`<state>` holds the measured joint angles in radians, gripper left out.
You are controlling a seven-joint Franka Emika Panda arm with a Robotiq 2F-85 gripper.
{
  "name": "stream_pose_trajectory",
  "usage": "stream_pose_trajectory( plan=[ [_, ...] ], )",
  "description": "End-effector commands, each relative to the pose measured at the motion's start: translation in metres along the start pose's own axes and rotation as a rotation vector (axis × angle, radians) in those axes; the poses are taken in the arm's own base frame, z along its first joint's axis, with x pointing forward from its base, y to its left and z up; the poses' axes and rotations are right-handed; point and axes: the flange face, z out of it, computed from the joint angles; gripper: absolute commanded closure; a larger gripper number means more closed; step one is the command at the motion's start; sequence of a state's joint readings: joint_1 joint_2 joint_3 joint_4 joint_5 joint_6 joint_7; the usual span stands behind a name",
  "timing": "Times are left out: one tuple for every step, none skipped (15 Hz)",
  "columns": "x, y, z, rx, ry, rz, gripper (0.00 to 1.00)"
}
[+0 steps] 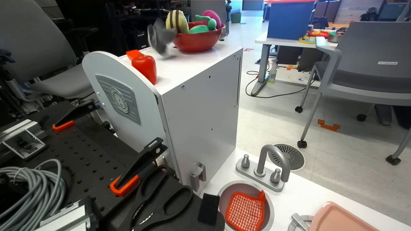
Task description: Remove the gray doll out of the bowl
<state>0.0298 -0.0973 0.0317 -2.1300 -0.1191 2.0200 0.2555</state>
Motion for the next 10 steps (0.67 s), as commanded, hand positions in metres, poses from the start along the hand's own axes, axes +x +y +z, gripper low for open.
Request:
stream_pose_trajectory(
  plan=[
    [-0.0091, 0.0006, -0.0075, -0.054, 0.004, -0.002, 0.32],
    [-0.0092, 0.001, -0.0076, -0.073, 0.008, 0.003, 0.25],
    [-0.0097, 0.001, -0.008, -0.09, 0.013, 0.003, 0.17],
    [-0.0096, 0.0014, -0.008, -0.104, 0.016, 0.004, 0.1],
    [-0.0095, 0.0015, -0.0079, -0.116, 0.017, 0.005, 0.02],
    [-0.0094, 0.0014, -0.0079, -0.127, 0.018, 0.004, 0.0],
    [-0.0093, 0.0013, -0.0079, -0.136, 0.019, 0.004, 0.0],
    [-0.0094, 0.0013, -0.0079, -0.143, 0.018, 0.004, 0.0],
    [-0.0097, 0.0013, -0.0076, -0.147, 0.015, 0.001, 0.0],
    [-0.0099, 0.001, -0.0073, -0.152, 0.014, -0.002, 0.0]
  ],
)
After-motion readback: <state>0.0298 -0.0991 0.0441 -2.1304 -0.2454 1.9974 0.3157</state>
